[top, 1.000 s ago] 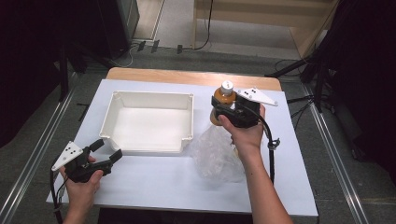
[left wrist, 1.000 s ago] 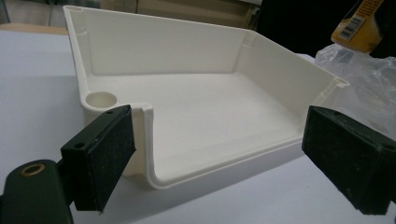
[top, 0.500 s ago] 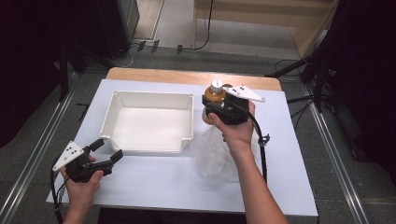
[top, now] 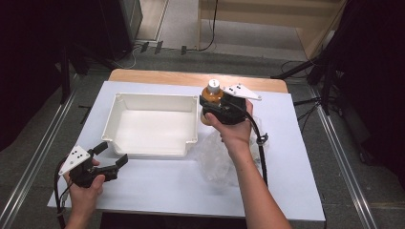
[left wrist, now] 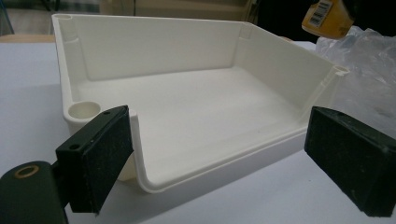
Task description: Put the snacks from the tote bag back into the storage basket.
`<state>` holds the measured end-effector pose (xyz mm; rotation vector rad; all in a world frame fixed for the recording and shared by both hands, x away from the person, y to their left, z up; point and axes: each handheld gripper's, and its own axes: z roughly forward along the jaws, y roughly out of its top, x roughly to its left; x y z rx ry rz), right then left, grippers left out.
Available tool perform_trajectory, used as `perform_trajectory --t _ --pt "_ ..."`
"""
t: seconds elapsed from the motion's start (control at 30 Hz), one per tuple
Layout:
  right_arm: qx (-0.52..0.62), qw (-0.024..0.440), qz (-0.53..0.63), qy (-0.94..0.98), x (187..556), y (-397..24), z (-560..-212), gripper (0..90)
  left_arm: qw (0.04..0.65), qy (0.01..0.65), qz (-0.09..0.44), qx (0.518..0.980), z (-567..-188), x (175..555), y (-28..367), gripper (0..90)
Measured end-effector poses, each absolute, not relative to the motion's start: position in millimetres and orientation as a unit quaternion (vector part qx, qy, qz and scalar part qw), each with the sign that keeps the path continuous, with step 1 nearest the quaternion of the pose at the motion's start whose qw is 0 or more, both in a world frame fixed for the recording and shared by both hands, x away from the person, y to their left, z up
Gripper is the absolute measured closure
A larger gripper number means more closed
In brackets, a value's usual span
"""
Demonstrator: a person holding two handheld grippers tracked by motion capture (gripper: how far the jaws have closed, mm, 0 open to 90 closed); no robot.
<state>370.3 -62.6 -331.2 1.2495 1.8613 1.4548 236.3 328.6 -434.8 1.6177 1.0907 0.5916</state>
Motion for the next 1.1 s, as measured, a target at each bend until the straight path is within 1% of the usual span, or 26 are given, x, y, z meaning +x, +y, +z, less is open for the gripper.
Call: perform_trajectory --t 0.33,1.1 --pt "0.449 0.228 0.530 0.682 372.4 -52.6 -333.0 30.9 0.519 0.455 0.257 0.677 -433.6 234.9 328.8 7.9" --pt "0.442 0.215 0.530 0.691 376.0 -27.7 -335.6 30.9 0.523 0.466 0.256 0.666 -433.7 237.6 331.3 7.9"
